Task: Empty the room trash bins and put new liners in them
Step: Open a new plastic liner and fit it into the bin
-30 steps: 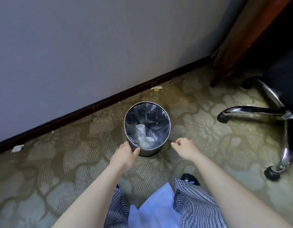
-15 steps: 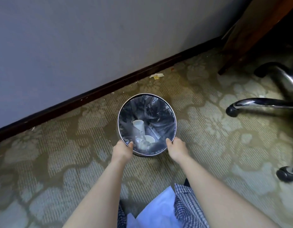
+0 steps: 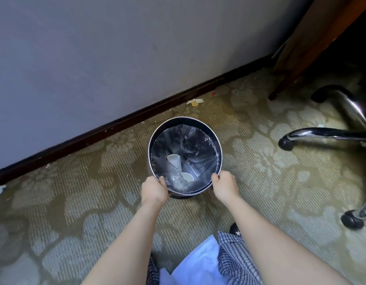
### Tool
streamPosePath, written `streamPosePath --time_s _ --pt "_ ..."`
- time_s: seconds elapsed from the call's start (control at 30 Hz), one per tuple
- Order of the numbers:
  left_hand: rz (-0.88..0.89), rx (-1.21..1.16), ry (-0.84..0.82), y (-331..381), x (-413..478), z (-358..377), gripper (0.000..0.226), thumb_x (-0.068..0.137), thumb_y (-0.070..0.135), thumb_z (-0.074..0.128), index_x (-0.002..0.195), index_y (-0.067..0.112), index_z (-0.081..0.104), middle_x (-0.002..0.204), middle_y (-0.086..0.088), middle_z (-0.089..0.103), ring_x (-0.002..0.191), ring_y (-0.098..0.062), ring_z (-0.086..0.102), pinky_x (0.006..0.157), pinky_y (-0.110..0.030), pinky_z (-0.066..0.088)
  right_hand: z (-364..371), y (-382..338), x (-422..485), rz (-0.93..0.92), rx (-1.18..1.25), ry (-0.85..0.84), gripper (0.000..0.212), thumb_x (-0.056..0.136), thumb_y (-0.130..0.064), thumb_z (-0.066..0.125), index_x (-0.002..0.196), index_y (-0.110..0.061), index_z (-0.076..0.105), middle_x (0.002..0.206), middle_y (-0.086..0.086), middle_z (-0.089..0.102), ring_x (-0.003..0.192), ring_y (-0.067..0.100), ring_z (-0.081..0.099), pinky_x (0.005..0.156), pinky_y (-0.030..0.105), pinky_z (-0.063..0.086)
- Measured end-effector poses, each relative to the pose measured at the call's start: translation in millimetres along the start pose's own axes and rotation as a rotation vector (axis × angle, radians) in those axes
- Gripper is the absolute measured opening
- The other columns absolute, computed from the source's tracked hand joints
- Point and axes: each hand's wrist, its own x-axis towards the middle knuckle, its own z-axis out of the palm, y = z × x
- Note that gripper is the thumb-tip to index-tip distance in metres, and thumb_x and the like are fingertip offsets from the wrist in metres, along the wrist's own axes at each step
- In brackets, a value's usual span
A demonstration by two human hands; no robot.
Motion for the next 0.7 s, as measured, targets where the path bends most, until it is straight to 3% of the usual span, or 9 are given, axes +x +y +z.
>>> streamPosePath --time_s 0.13,0.4,0.5,0.7 --pt "0.046 -0.022 0.025 5.2 -19.7 -16.9 0.041 0.098 0.030 0.038 0.090 -0.002 0.061 0.089 -0.024 0.070 0.085 -0.039 0.068 0.079 -0.044 0.054 -15.4 -5.2 -18.9 -0.032 0.026 0.025 0.036 0.096 -0.021 0.043 0.062 -0.009 0.043 0.095 0.023 0.063 0.081 0.033 0.058 0.068 0.034 0.042" --pt "0.130 -0.058 0.060 16.7 -71.9 -55.0 0.044 0.101 0.031 0.032 0.087 0.001 0.061 0.072 -0.011 0.072 0.085 -0.032 0.068 0.085 -0.041 0.050 -43.5 -17.2 -61.8 -0.066 0.067 0.015 0.033 0.095 -0.028 0.044 0.070 -0.009 0.050 0.094 0.019 0.065 0.085 0.036 0.065 0.072 0.038 0.049" --pt "0.141 -0.062 0.080 19.6 -92.9 -68.3 0.044 0.102 0.032 0.030 0.089 0.003 0.060 0.072 -0.009 0.071 0.085 -0.030 0.067 0.085 -0.040 0.049 -54.0 -21.7 -80.5 -0.093 0.070 0.039 0.035 0.096 -0.026 0.043 0.064 -0.011 0.043 0.089 0.020 0.062 0.080 0.034 0.064 0.065 0.036 0.043" --pt "0.236 -0.073 0.128 29.4 -139.6 -91.8 0.046 0.102 0.032 0.030 0.082 0.005 0.061 0.068 -0.001 0.070 0.078 -0.024 0.066 0.081 -0.038 0.050 -82.9 -22.4 -120.1 -0.159 0.092 0.109 0.039 0.097 -0.020 0.043 0.059 -0.013 0.036 0.064 0.003 0.044 0.068 0.025 0.044 0.060 0.030 0.029"
